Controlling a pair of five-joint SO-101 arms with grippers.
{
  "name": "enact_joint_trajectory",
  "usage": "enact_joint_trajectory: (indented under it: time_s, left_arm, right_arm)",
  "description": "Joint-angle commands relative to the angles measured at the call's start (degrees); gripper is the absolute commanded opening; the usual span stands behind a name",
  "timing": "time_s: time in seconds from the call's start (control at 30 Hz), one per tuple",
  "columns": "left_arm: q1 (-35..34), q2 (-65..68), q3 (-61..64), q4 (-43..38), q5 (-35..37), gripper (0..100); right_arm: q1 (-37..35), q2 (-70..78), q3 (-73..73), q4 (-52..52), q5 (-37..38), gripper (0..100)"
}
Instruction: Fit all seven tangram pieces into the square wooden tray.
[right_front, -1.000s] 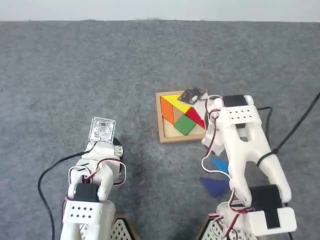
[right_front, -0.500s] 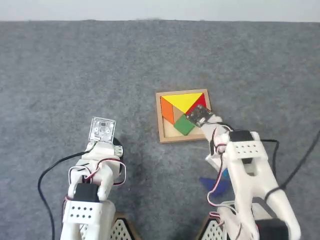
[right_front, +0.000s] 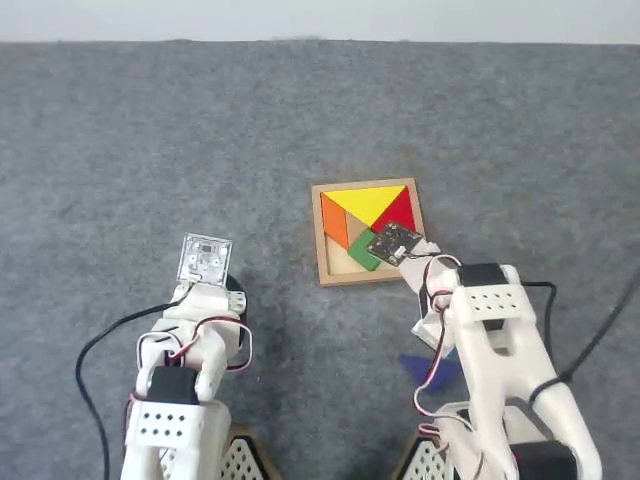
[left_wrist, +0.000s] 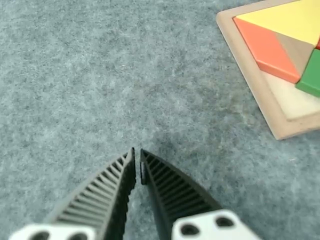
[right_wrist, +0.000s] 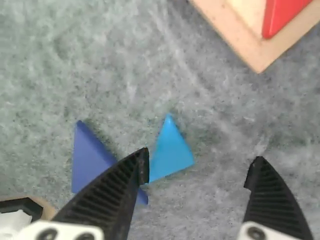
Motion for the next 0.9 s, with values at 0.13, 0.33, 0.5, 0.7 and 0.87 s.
enact_joint_trajectory:
  time_s: [0.13, 0.33, 0.5, 0.7, 0.87]
  left_arm:
    - [-0.26, -0.7, -0.48, 0.09, 0.44, 2]
    - [-0.26, -0.7, -0.48, 0.09, 0.44, 2]
    - [-0.26, -0.7, -0.48, 0.09, 0.44, 2]
    - [-0.26, -0.7, -0.48, 0.09, 0.44, 2]
    - [-0.26, -0.7, -0.48, 0.09, 0.44, 2]
  right_arm:
    - [0.4, 10.24, -0.44, -7.6, -5.27, 30.8]
    - [0.4, 12.26, -0.7, -8.22, -5.54, 27.9]
    - [0.4, 12.26, -0.7, -8.04, -7.21, 16.7]
    - [0.4, 12.18, -0.7, -8.04, -9.49, 15.8]
    - [0.48, 12.09, -0.7, -7.52, -9.32, 16.8]
